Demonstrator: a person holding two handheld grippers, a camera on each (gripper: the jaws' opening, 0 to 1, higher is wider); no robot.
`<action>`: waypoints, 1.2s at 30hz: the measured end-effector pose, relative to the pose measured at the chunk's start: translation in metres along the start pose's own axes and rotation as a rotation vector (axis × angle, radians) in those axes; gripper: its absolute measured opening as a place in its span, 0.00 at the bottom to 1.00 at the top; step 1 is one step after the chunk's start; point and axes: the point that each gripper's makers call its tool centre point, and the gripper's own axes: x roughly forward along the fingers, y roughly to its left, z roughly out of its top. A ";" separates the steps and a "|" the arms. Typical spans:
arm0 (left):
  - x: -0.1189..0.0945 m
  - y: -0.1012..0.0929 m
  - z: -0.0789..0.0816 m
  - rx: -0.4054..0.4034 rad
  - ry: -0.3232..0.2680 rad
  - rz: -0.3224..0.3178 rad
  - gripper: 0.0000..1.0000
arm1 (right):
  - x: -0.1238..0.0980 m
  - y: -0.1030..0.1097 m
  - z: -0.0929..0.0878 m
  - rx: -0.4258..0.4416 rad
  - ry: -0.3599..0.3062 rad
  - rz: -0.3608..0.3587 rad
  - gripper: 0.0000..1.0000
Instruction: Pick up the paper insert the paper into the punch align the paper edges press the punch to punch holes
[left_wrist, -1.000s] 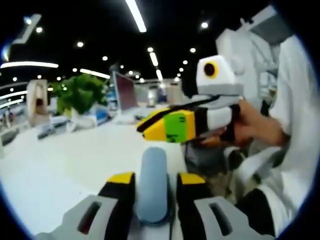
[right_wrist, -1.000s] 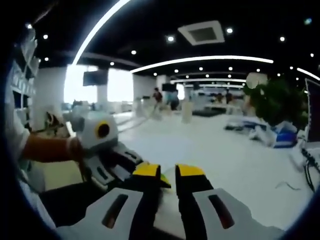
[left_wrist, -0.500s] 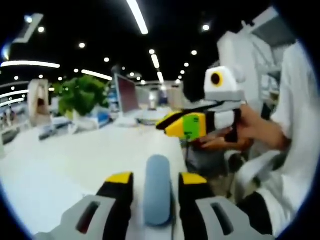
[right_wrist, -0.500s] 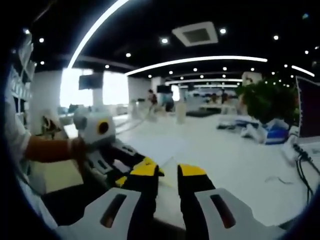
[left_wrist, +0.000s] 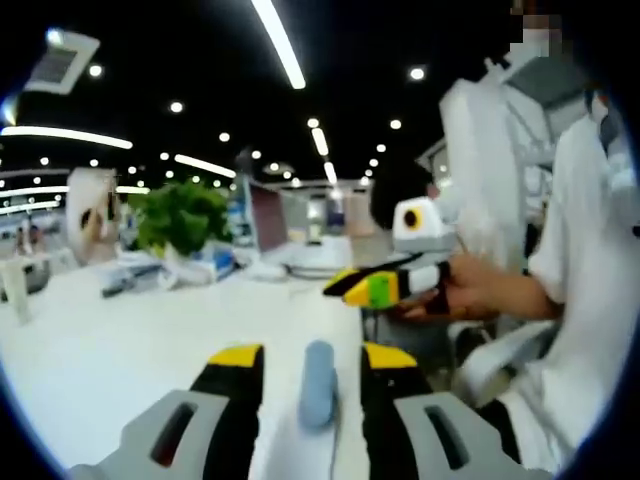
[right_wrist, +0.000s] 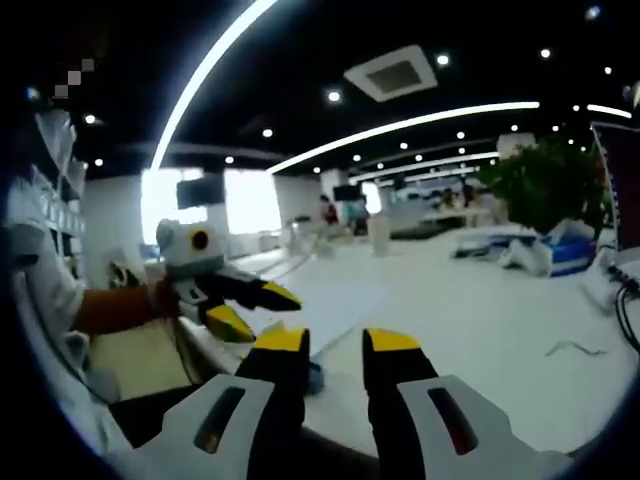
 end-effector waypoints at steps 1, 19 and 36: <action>-0.008 0.001 0.003 0.000 -0.012 0.009 0.39 | -0.001 0.000 0.000 -0.001 -0.001 0.000 0.25; -0.080 0.056 -0.009 -0.017 -0.025 0.177 0.40 | -0.001 0.004 0.004 0.010 -0.003 0.009 0.26; -0.094 0.102 -0.058 -0.098 0.050 0.284 0.42 | 0.016 0.019 -0.011 -0.102 0.055 0.157 0.28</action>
